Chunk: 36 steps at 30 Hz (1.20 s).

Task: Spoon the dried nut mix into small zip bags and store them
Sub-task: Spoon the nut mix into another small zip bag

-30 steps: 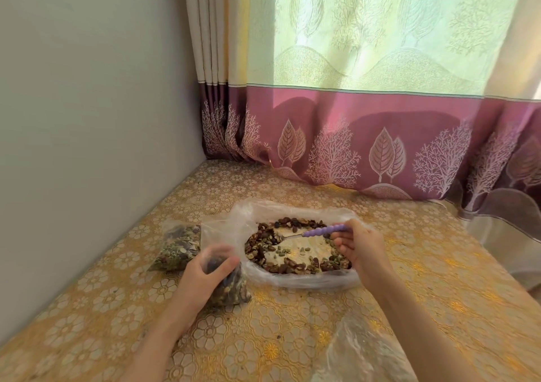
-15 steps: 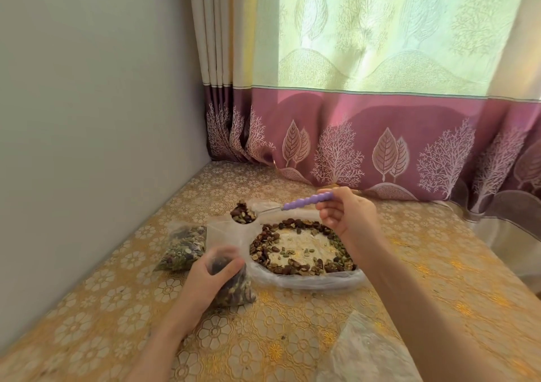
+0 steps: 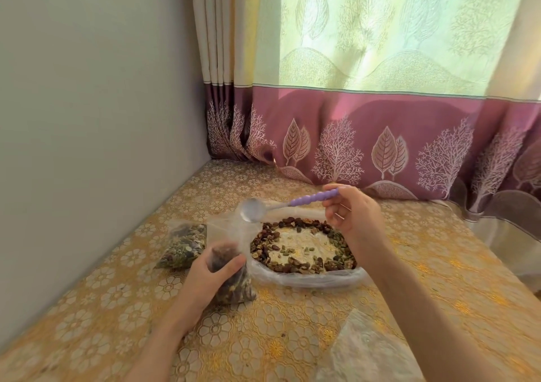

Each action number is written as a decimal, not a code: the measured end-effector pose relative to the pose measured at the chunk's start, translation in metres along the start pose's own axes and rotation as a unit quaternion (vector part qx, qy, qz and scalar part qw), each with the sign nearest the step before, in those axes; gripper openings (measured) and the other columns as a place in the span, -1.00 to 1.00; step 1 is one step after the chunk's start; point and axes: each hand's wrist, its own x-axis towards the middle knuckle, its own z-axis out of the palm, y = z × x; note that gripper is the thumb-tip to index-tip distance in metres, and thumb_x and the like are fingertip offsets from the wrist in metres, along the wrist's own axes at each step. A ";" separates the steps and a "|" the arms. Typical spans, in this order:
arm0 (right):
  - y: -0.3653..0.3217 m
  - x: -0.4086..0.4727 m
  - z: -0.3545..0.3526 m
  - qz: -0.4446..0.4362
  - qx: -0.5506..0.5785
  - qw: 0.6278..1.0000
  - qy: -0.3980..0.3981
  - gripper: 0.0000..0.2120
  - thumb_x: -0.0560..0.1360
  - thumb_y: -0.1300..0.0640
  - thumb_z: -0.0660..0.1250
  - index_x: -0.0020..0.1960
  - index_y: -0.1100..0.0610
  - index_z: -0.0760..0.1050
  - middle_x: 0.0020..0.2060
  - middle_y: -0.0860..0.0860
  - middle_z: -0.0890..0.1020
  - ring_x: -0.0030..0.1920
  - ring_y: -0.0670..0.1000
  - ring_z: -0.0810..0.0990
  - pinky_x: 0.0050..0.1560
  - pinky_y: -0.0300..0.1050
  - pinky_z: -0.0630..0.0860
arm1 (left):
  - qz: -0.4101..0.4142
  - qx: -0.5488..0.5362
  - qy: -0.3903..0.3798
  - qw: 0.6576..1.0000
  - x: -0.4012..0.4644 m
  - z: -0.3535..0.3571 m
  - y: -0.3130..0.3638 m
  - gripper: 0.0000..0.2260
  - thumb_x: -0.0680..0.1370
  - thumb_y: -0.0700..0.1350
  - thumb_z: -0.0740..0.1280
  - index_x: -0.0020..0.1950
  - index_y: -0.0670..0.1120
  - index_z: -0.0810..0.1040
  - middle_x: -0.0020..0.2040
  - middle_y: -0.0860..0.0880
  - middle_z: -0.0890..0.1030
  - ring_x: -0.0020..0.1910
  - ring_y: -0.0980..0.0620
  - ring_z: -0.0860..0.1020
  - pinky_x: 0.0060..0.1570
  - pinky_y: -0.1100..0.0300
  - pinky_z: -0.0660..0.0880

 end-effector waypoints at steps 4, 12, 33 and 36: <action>0.009 0.007 -0.020 0.031 0.009 0.995 0.090 -0.74 0.56 0.23 0.19 -0.25 0.22 0.54 -0.45 0.03 0.55 -0.50 -0.13 0.41 -0.51 -0.31 0.31 | -0.003 0.007 -0.001 1.000 -0.001 0.000 0.000 -0.60 0.27 0.08 0.44 0.08 0.06 0.55 -0.03 0.09 0.66 -0.06 0.23 0.60 -0.18 0.43 0.48; 0.013 0.012 -0.056 -0.021 -0.216 0.967 0.134 -0.75 0.54 0.25 0.16 -0.26 0.23 0.51 -0.48 0.02 0.45 -0.50 -0.07 0.34 -0.55 -0.30 0.26 | -0.005 0.006 0.001 1.000 -0.001 0.000 0.001 -0.60 0.25 0.08 0.43 0.06 0.05 0.56 -0.06 0.08 0.66 -0.10 0.25 0.60 -0.21 0.44 0.47; 0.025 0.007 -0.077 0.142 -0.190 0.964 0.123 -0.73 0.51 0.28 0.16 -0.30 0.29 0.53 -0.54 0.05 0.51 -0.60 -0.09 0.34 -0.66 -0.32 0.20 | -0.014 0.009 0.003 1.000 0.000 0.001 0.000 -0.64 0.25 0.07 0.43 0.03 0.07 0.57 -0.11 0.07 0.67 -0.10 0.17 0.61 -0.15 0.34 0.44; 0.027 0.004 -0.078 0.164 -0.172 0.962 0.137 -0.72 0.51 0.29 0.14 -0.31 0.31 0.52 -0.58 0.05 0.52 -0.58 -0.08 0.35 -0.63 -0.31 0.20 | -0.016 0.009 0.006 1.000 0.000 0.001 0.001 -0.65 0.26 0.06 0.43 0.03 0.06 0.57 -0.09 0.05 0.66 -0.07 0.14 0.60 -0.12 0.30 0.44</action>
